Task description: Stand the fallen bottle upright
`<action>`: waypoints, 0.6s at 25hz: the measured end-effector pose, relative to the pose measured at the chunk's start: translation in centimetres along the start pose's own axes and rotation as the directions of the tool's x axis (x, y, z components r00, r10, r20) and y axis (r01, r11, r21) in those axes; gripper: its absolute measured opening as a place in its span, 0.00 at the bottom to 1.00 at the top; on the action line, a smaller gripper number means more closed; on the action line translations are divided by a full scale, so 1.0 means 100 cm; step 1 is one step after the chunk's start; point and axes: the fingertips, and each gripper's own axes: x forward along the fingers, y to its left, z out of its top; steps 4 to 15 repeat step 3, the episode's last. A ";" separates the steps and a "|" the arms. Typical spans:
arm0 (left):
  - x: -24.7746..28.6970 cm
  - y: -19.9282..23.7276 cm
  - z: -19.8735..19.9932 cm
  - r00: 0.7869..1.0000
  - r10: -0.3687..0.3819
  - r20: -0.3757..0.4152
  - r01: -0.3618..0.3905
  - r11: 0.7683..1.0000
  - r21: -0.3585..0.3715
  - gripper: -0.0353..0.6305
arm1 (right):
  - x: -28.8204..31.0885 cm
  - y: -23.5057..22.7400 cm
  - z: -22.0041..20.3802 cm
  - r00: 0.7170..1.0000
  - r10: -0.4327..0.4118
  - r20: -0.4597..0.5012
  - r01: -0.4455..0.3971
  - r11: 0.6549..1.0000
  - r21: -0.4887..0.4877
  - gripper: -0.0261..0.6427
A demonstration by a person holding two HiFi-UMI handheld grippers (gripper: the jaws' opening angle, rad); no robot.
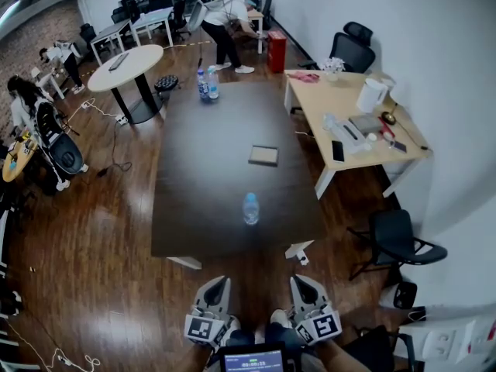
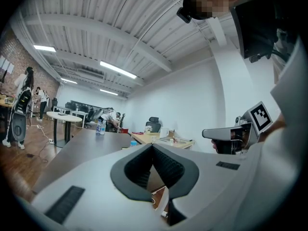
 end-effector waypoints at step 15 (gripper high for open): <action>0.000 0.000 0.000 1.000 0.000 0.003 0.000 1.000 -0.006 0.05 | 0.000 0.000 0.002 1.000 -0.006 0.010 0.006 1.000 0.003 0.07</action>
